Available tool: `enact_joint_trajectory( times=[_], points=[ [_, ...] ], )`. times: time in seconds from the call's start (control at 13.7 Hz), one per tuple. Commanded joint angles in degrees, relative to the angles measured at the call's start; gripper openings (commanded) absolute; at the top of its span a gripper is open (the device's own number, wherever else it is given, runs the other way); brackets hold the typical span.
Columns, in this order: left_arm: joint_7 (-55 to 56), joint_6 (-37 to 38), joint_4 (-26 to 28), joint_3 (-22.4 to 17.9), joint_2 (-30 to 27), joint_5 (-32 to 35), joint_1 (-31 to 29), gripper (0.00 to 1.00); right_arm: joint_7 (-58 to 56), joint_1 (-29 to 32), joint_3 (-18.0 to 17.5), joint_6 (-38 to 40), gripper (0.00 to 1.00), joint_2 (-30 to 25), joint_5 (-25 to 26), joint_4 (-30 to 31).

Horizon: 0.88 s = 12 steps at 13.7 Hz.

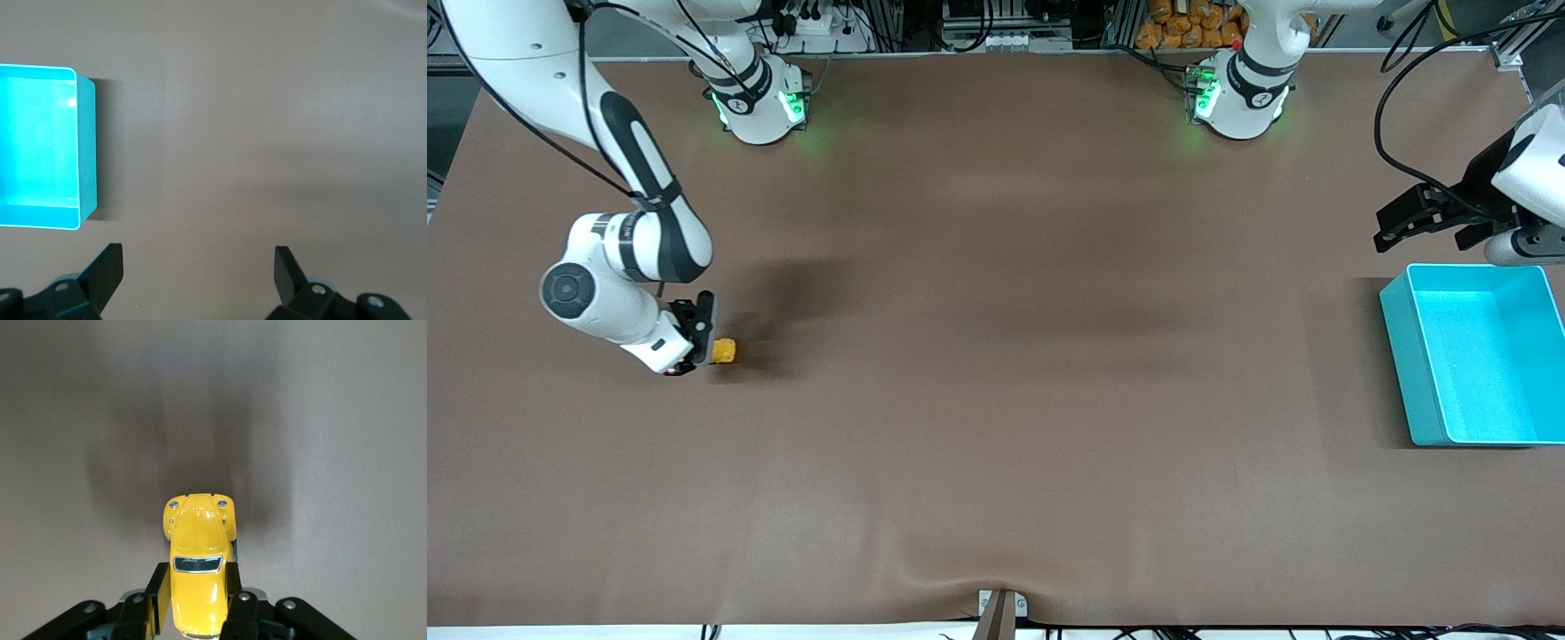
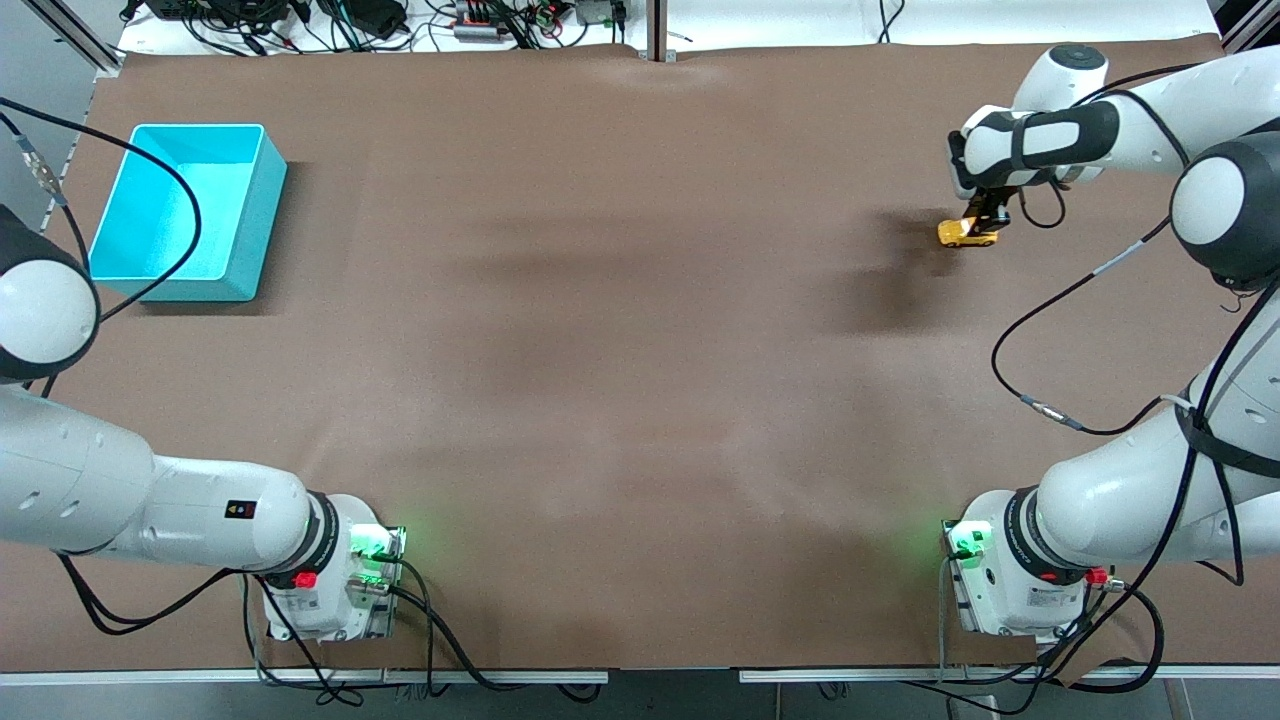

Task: Wind and store yellow beetle car
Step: 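Pull the held car backward along the table with the right gripper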

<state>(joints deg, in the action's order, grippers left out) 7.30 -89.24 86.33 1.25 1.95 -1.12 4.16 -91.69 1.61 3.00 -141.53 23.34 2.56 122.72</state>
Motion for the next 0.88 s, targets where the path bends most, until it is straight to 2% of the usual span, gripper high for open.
enact_joint_trajectory(
  times=[0.0, 0.51, 0.8],
  points=[
    [-0.7, -0.1, -0.1, -0.2, -0.2, -1.3, -0.3, 1.0, -3.3, 4.2, -0.4, -1.7, 0.28, 2.8, 1.0, -0.1],
    [-0.7, -0.1, 0.0, -0.2, -0.2, -1.3, -0.3, 1.0, -3.7, 11.0, -0.4, -1.6, 0.28, 4.0, 0.9, -0.2],
    [-0.7, -0.1, -0.1, -0.2, -0.2, -1.3, -0.3, 1.0, -3.7, 12.7, -0.4, -1.6, 0.28, 4.6, 1.0, -0.3]
  ],
)
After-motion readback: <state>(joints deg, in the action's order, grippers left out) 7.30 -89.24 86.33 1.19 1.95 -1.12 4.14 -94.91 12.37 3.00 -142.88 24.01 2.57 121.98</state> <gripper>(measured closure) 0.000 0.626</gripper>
